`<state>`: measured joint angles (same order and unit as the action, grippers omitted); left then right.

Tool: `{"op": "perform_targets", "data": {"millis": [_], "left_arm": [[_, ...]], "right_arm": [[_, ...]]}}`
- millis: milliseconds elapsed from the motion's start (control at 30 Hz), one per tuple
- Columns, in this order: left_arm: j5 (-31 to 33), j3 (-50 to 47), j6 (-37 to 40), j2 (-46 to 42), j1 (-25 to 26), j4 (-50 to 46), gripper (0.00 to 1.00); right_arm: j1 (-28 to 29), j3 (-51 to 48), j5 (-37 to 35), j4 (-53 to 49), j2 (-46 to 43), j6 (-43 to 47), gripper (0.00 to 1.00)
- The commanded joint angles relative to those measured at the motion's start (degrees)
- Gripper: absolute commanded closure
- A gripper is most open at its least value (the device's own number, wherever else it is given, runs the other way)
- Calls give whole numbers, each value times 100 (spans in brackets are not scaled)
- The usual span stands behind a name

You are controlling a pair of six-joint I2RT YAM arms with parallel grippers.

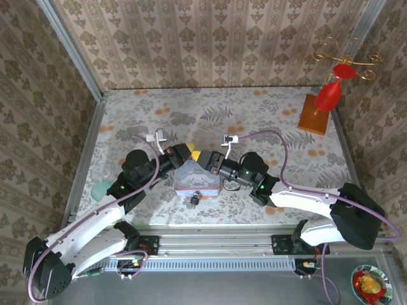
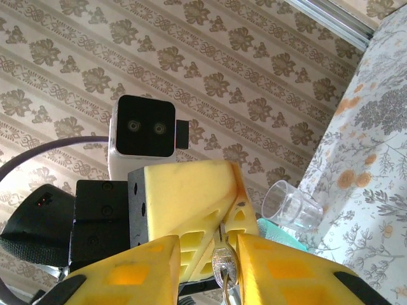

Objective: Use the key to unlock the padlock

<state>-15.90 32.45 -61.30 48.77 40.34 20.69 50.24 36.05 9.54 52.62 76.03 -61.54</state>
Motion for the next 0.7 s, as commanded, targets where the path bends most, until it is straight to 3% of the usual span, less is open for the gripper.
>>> {"op": "perform_targets", "data": {"millis": [0,667], "left_arm": [[-105,-89,-92,-43,-48,269,100],[-115,-107,-145,33,-44,471,100]], "right_arm": [[-14,51,118,367,-2,-71,70],[-14,16,189,522,132,-210,76]]}}
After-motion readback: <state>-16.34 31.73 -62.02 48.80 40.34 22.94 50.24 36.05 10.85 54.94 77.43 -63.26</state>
